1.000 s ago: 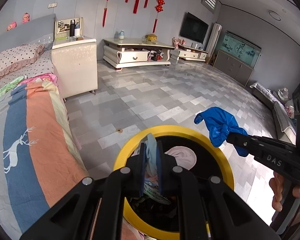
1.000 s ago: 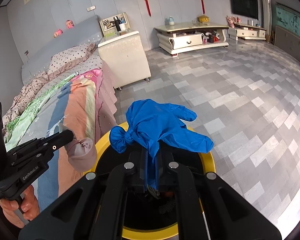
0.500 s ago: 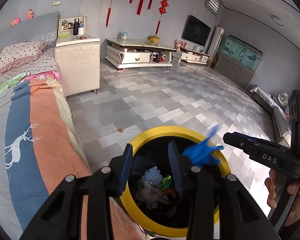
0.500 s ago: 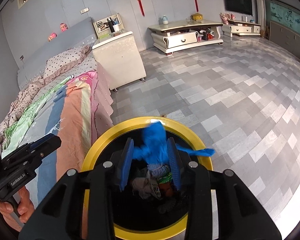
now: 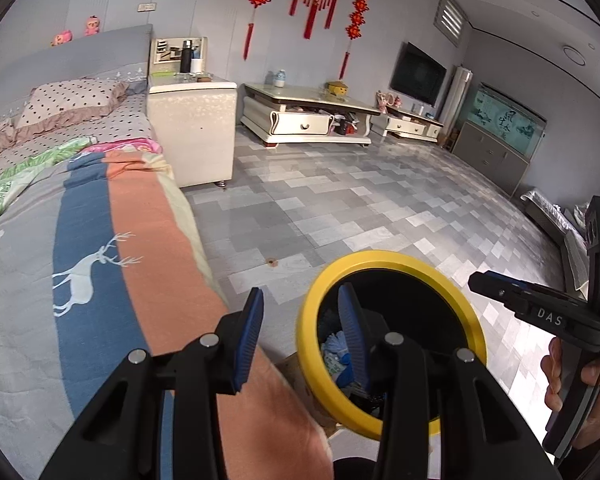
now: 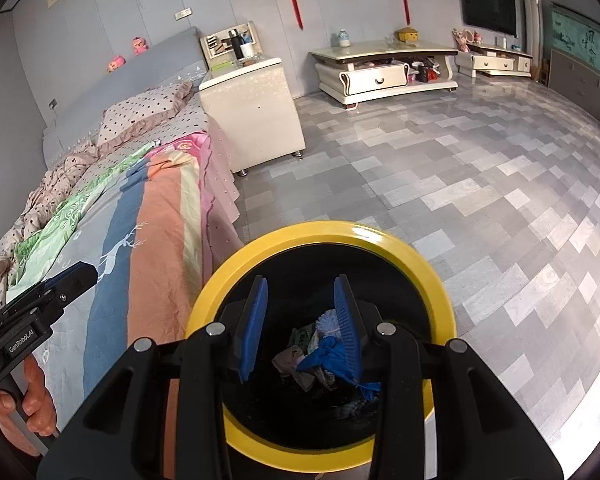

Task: Collect trash

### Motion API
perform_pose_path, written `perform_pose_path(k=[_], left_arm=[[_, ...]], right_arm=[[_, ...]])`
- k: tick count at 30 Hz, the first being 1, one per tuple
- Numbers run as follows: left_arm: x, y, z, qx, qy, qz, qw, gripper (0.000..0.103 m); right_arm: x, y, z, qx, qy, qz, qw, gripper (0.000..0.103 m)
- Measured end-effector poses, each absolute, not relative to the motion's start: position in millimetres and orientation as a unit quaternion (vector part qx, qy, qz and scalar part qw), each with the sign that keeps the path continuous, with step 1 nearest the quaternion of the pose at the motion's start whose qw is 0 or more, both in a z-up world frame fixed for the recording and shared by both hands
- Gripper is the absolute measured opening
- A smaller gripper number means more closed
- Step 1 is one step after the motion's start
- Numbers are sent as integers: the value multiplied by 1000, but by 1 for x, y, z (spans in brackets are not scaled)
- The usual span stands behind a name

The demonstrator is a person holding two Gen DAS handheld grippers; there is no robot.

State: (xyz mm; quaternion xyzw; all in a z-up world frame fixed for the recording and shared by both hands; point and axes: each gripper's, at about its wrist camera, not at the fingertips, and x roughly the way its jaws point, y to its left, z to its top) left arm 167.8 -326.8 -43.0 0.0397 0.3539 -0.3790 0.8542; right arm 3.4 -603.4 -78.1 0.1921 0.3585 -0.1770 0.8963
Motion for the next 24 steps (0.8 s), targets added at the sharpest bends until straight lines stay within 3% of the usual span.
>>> perform_pose_path(k=[24], left_arm=[[192, -128, -32, -2, 349, -237, 907, 37]], right_arm=[[82, -436, -48, 136, 367, -39, 919, 33]])
